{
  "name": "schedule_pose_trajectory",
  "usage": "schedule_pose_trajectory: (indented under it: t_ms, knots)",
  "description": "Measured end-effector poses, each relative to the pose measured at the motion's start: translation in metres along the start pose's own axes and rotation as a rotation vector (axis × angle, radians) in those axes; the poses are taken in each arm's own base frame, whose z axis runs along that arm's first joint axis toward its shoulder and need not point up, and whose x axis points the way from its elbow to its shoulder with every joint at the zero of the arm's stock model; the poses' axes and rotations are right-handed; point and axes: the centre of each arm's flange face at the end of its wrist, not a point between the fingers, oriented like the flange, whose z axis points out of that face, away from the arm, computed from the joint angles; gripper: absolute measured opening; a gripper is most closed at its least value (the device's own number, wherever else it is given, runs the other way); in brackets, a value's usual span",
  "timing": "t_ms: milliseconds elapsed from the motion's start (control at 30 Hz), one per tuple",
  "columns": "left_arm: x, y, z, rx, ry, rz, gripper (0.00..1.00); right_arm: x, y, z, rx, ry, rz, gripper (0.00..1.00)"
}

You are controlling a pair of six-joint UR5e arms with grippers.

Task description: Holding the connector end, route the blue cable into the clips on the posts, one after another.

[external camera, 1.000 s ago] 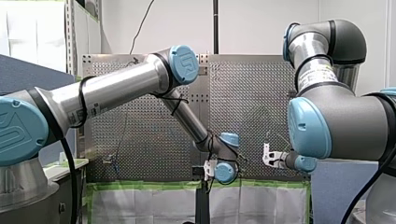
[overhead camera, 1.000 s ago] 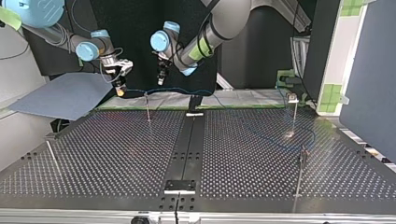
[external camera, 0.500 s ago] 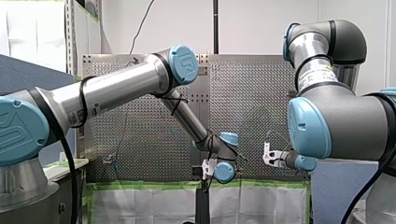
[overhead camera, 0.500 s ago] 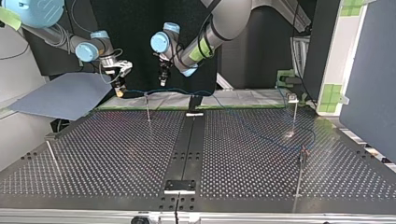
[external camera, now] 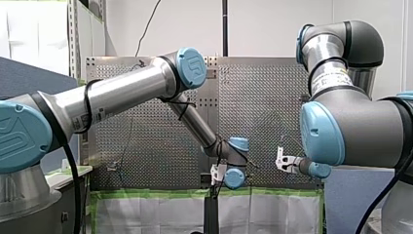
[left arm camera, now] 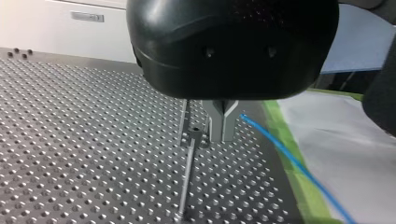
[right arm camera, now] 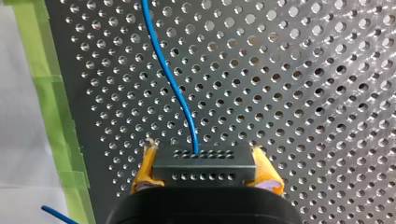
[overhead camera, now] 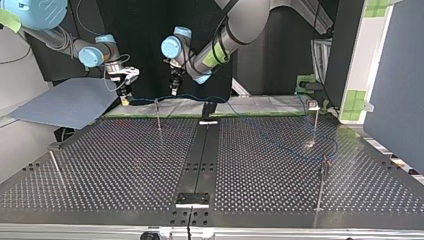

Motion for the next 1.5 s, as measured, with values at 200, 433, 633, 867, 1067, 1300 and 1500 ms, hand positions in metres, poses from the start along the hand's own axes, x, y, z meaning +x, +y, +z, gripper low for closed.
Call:
schedule_pose_trajectory:
  t_ms: [200, 433, 633, 867, 1067, 1300, 1500]
  knots:
    - [-0.016, -0.001, 0.016, 0.007, -0.021, -0.016, 0.02, 0.005, 0.003, 0.006, -0.006, 0.015, 0.006, 0.0]
    - [-0.024, 0.011, 0.033, -0.005, -0.024, -0.022, 0.02, 0.014, 0.009, 0.016, -0.01, 0.04, 0.027, 0.0]
    - [-0.017, 0.022, 0.045, -0.008, -0.012, -0.018, 0.02, 0.019, 0.013, 0.021, -0.022, 0.055, 0.029, 0.0]
    - [0.003, 0.023, 0.055, 0.001, 0.021, -0.001, 0.02, 0.012, 0.018, 0.025, -0.04, 0.05, 0.029, 0.0]
    - [-0.001, 0.026, 0.064, -0.003, 0.012, -0.007, 0.02, 0.006, 0.024, 0.03, -0.049, 0.034, 0.023, 0.0]
    - [-0.006, 0.034, 0.074, -0.016, 0.001, -0.014, 0.02, 0.007, 0.028, 0.039, -0.047, 0.044, 0.026, 0.0]
    - [-0.015, 0.038, 0.085, -0.023, -0.017, -0.026, 0.02, -0.001, 0.033, 0.047, -0.047, 0.038, 0.03, 0.0]
